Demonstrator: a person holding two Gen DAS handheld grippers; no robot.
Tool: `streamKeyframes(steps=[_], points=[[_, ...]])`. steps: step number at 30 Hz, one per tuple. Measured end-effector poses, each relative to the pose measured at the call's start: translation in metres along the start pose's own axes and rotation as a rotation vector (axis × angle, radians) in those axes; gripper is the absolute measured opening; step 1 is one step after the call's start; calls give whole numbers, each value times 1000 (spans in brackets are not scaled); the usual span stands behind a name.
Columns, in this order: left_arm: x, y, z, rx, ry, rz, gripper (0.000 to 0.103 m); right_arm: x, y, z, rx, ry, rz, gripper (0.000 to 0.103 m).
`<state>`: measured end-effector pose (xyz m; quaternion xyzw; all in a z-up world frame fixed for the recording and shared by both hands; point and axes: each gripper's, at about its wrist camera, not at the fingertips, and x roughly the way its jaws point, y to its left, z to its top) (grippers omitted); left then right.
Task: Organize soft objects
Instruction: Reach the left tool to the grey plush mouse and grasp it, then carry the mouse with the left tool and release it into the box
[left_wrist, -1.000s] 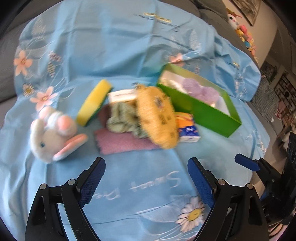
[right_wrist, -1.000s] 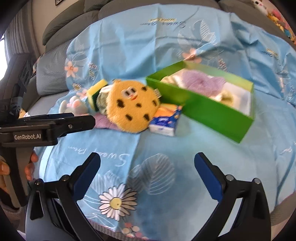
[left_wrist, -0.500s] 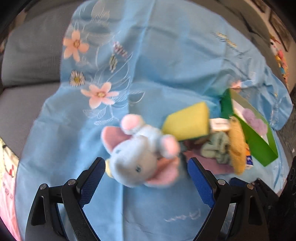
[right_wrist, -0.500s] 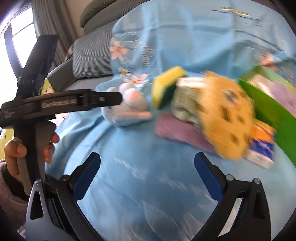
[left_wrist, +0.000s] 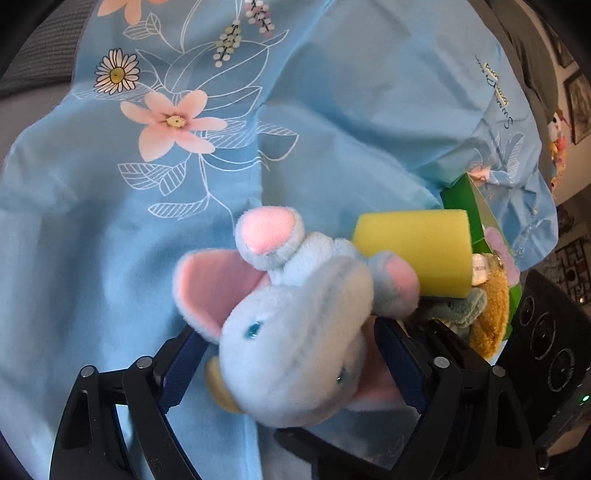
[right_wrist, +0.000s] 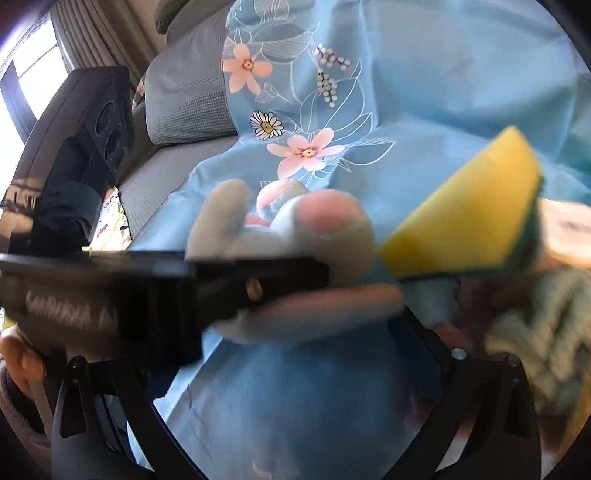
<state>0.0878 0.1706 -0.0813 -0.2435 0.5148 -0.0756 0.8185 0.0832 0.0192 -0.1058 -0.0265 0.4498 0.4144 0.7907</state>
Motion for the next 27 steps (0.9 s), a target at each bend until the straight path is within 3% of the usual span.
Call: streamKeyframes(steps=[1,3,7,8,18,27], points=[[0,0,1,-2,-2,1,79,3,0,3,-1,2,14,100],[-1,1,2,0,-16,5,75,6,0,5,-9,8,44,82],[-8,-1,1,7,-48,11,71,2,6,4,-37,-2,56,70],[-9,-2,2,10,-55,11,71,-1,6,3,-34,-4,78,57],[-62,-76,-8,170,-175,-23,71,-84,20,1,-101,-152,35,56],[-57,-179,0,323,-177,-95,71,-181,-20,-6,-36,-274,-81,56]])
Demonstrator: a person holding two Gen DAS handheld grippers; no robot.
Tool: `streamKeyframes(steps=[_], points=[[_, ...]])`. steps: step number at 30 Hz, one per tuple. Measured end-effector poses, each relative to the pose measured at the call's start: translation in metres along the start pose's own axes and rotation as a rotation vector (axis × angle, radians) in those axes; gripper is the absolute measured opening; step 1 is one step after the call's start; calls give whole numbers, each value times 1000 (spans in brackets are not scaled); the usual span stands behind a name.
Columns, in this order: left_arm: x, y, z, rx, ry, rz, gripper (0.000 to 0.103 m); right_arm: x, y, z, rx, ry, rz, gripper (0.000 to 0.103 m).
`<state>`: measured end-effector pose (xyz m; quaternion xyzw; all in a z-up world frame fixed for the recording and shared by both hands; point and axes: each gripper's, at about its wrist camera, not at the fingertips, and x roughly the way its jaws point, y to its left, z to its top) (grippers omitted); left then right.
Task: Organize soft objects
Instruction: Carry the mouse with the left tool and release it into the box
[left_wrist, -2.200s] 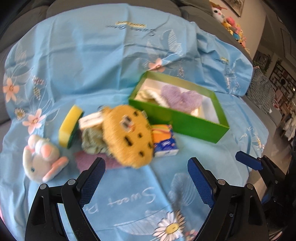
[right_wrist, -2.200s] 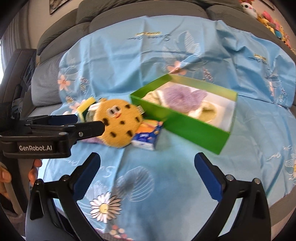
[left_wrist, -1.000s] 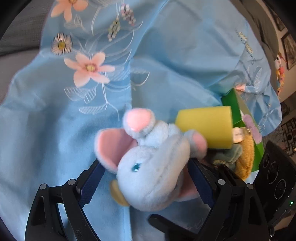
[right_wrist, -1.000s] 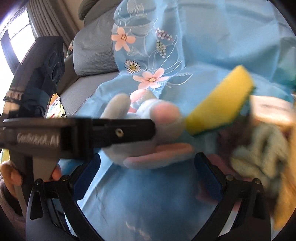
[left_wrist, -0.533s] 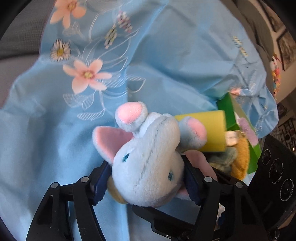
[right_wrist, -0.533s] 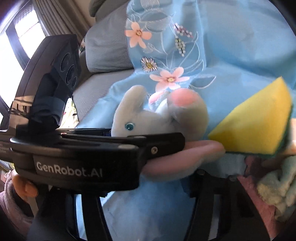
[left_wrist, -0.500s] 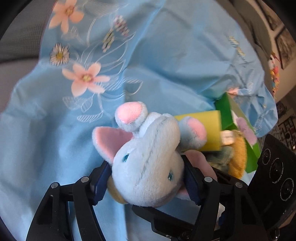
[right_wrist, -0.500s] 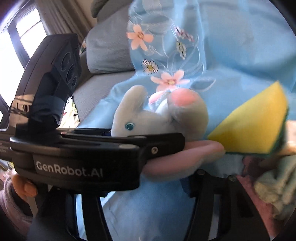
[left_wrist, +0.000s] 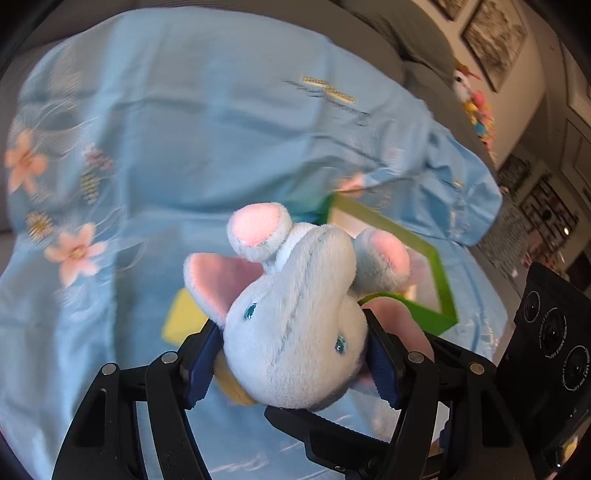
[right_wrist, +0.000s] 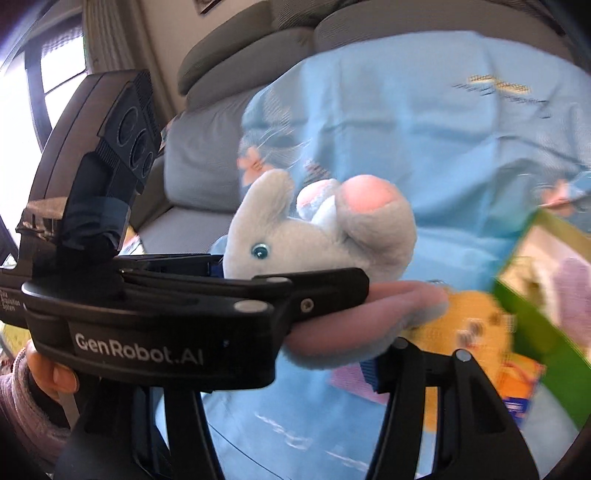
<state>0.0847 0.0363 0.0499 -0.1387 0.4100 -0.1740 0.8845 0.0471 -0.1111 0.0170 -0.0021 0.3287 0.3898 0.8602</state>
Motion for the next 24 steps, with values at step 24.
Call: streamKeyframes(steps=[24], points=[[186,-140,52,117,214,-108,71,-60,-206,-9,252,-32,-260,56]])
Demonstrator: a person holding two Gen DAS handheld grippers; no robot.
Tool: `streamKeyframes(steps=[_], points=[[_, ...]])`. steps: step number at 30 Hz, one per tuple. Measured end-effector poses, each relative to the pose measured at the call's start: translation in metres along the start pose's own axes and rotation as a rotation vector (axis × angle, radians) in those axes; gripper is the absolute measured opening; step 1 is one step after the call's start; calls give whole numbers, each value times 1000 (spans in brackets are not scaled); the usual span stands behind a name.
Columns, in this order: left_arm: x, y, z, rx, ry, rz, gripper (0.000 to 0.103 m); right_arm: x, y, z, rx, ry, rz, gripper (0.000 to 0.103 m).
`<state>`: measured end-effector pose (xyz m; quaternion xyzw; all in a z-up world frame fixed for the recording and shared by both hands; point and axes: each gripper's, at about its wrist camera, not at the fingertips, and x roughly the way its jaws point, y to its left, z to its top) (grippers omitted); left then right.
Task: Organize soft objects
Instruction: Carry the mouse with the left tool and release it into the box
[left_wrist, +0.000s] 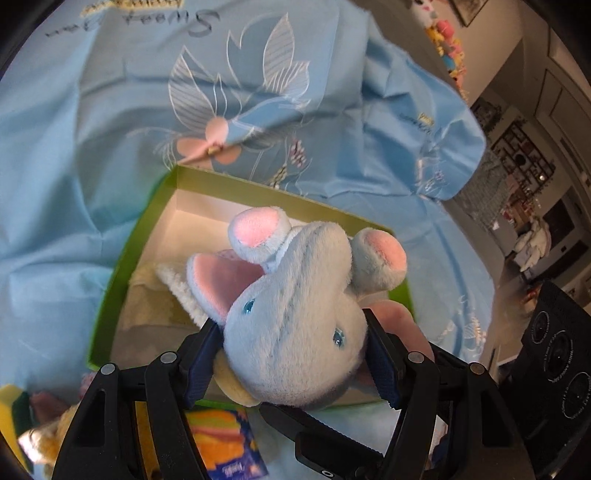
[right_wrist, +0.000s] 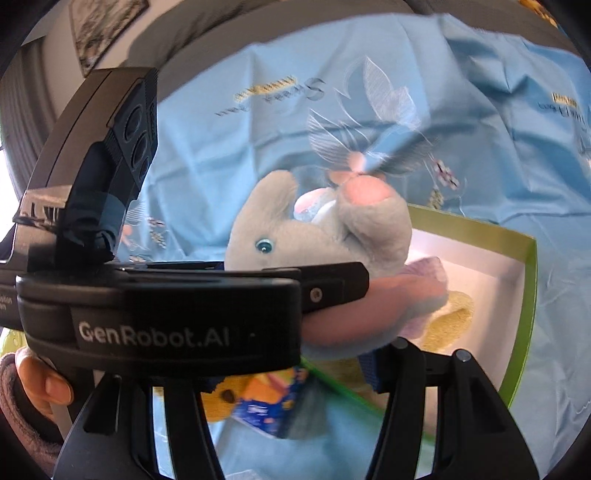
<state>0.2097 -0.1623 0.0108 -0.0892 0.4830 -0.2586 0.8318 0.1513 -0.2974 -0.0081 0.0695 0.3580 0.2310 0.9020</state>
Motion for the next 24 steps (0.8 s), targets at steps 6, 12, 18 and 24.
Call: streamKeyframes(steps=[6,12,18,24], points=[[30,7,7,-34,56,58,75,29,-15,3,27,65,-24,59],[34,12,7,-27,71,121,91,35,-19,1,19,79,-108,81],[12,6,5,26,21,206,91,18,-18,-5,15,66,-184,91],[-29,2,-5,66,-67,261,103,-20,-10,-13,-1,4,-278,99]])
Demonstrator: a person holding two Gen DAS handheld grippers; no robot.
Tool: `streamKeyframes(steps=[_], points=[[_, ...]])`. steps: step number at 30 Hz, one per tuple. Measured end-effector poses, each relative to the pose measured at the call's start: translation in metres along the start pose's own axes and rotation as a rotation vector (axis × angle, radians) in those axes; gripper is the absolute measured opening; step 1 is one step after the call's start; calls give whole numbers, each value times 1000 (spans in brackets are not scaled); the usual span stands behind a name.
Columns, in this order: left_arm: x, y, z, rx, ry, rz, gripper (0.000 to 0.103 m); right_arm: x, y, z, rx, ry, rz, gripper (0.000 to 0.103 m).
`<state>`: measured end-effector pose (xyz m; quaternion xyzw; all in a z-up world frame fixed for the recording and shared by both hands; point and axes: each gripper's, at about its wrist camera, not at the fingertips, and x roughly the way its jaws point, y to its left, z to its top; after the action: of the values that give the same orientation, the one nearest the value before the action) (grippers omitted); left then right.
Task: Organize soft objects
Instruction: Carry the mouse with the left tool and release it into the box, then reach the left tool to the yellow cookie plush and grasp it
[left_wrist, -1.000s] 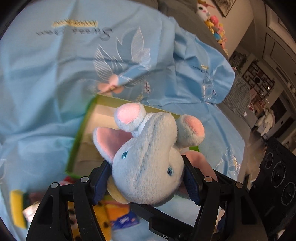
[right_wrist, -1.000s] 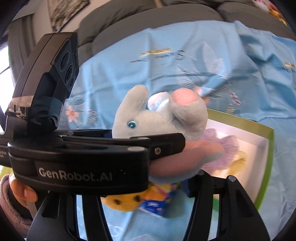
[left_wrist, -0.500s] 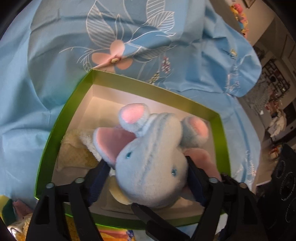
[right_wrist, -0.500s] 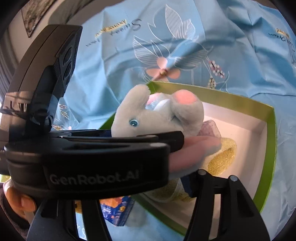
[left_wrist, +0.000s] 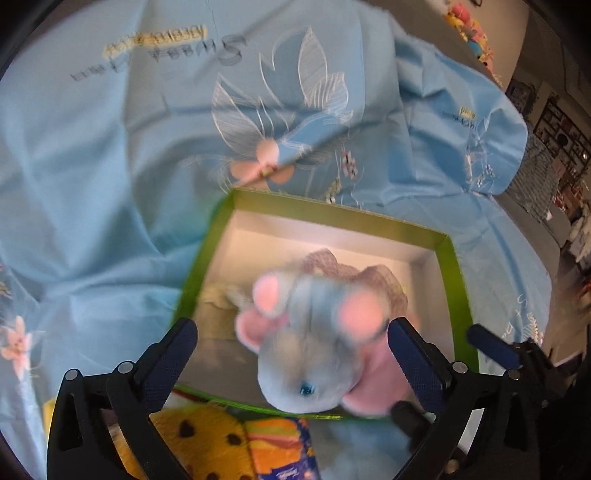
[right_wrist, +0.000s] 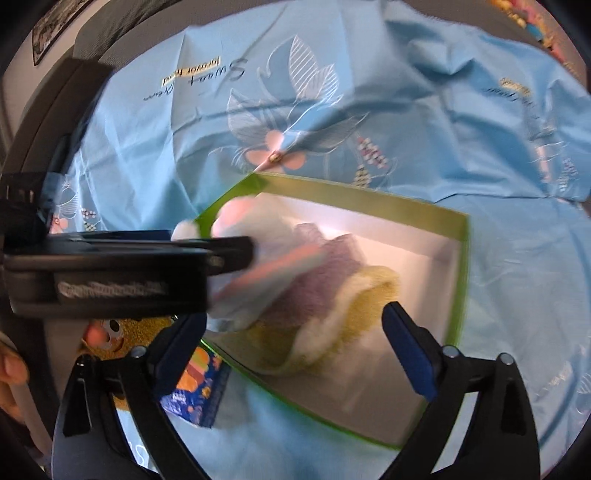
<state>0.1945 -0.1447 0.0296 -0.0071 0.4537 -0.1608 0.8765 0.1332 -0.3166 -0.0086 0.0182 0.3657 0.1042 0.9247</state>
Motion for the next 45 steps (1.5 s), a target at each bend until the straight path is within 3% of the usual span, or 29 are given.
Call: streamKeyframes(steps=[11,25,39,45], points=[[-70,-4,-35,25,-108,45,103,-73,16,-19,-31,-98,-27,102],[-125,5,-110,4,-146,78,103,-129,48,-51,-63,-132,-28,102],[-132,39,-151,-96,-114,93,103,-134,70,-62,-101,-117,0,102],[-116,62,-172,-145,-56,90,103,-108,74,-81,-82,-30,108,102]])
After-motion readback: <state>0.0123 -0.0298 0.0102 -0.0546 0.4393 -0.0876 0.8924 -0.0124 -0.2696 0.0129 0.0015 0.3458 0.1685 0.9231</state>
